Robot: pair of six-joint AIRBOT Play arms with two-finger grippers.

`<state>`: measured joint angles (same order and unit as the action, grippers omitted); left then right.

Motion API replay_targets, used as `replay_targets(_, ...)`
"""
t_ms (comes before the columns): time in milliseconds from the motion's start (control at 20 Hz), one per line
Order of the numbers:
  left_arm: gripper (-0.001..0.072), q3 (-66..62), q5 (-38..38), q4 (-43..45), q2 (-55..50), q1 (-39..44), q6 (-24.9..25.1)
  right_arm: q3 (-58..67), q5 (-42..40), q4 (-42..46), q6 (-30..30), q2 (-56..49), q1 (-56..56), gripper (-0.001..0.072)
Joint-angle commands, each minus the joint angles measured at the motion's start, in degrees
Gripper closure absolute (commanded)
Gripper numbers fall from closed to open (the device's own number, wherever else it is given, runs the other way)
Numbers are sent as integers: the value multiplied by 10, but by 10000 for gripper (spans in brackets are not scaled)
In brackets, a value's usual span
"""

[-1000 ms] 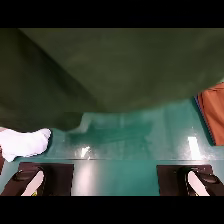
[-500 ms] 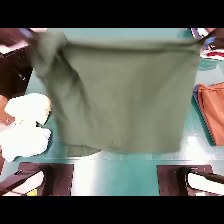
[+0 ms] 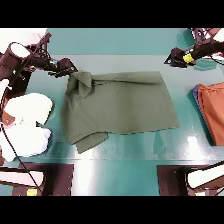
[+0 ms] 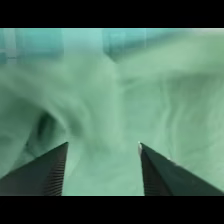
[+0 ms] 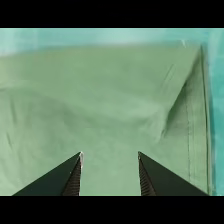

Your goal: Fold the shirts.

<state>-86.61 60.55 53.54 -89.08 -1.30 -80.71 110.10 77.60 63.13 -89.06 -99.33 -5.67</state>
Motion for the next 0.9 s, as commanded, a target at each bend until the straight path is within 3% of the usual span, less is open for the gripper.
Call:
replay_targets(0, 207, -28, 97, 4, -7, -29, 3, 0, 25, -49, 33, 8, 35, 301)
replay_targets(100, 208, -6, 144, 50, 35, -52, 12, -40, 69, -47, 56, 50, 57, 301)
replay_targets(250, 208, 127, 144, 151, 147, -57, -6, -179, 57, -47, 77, 144, 82, 301)
replay_targets(400, 208, 304, 139, 131, 252, -57, -17, -331, -8, -48, 83, 239, 84, 301)
replay_targets(600, 208, 505, 111, 71, 331, -57, -20, -433, -33, -52, 93, 304, 69, 301)
replay_targets(850, 207, 582, 82, 60, 340, -57, -30, -450, -31, -52, 97, 328, 68, 301)
